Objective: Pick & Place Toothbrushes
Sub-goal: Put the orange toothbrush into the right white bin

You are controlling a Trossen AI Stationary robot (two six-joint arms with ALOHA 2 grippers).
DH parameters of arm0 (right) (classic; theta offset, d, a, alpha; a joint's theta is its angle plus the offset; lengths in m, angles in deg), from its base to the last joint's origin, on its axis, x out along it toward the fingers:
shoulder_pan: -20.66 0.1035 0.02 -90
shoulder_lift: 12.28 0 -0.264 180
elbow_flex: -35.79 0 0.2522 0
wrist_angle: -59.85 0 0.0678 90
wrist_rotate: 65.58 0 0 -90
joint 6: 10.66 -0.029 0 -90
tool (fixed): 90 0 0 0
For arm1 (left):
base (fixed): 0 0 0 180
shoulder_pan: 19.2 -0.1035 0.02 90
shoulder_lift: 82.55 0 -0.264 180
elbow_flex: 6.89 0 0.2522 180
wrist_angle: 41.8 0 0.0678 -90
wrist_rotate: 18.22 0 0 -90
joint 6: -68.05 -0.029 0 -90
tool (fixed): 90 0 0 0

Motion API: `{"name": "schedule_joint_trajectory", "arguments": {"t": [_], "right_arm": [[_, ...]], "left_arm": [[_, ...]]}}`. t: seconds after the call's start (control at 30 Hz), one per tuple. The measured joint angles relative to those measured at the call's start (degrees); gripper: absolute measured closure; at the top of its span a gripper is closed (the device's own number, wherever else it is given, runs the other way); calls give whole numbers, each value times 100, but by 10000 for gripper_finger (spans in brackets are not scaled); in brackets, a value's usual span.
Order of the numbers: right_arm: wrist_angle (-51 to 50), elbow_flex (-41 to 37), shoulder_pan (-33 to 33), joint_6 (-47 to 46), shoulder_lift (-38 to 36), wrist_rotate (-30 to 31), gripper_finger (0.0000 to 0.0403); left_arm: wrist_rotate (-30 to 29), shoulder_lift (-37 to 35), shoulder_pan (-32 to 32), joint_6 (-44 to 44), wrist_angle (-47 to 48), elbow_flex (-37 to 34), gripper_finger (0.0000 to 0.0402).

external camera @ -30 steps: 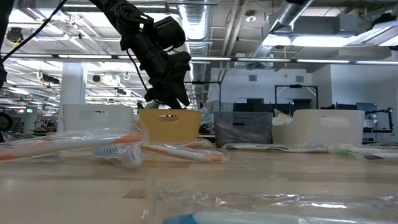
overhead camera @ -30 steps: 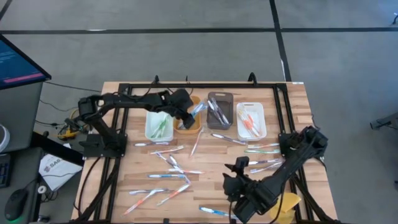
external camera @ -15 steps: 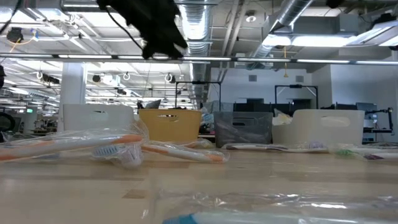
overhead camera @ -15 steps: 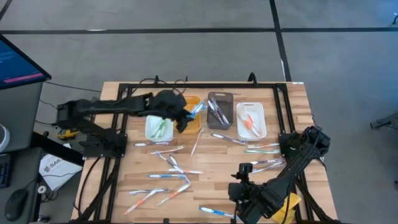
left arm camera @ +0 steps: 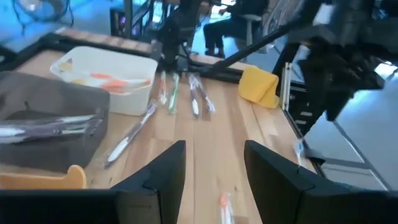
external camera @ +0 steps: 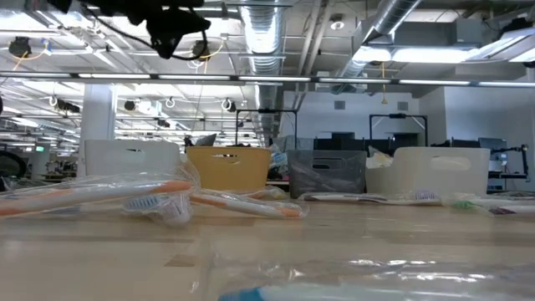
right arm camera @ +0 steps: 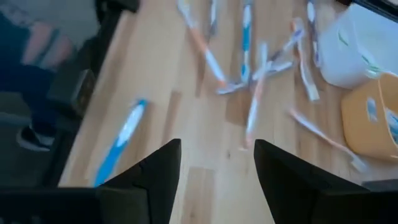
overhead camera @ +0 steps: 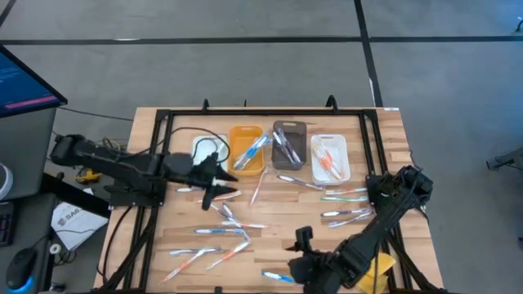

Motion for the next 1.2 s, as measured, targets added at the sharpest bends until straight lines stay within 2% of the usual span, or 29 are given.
{"name": "schedule_joint_trajectory", "arguments": {"t": [0.27,0.5,0.6,0.77,0.9,1.2], "right_arm": [[-15,-2,-720,5,0,-95,206],[48,-21,-1251,225,238,-250,213],[525,13,-1450,762,517,-862,215],[1157,2,-1716,1419,969,-1460,216],[1405,19,-2077,1698,1036,-2525,216],[1716,-13,-2613,1943,1384,-3386,218]], "left_arm": [[-535,-58,602,-846,-1474,-1058,244],[-607,-62,914,-1149,-1808,-1440,243],[-724,-58,992,-1144,-1929,-1542,241],[-847,-59,1043,-1132,-2133,-1651,242],[-847,-58,1043,-1121,-2187,-1676,240],[-847,-58,1043,-1105,-2221,-1676,241]]}}
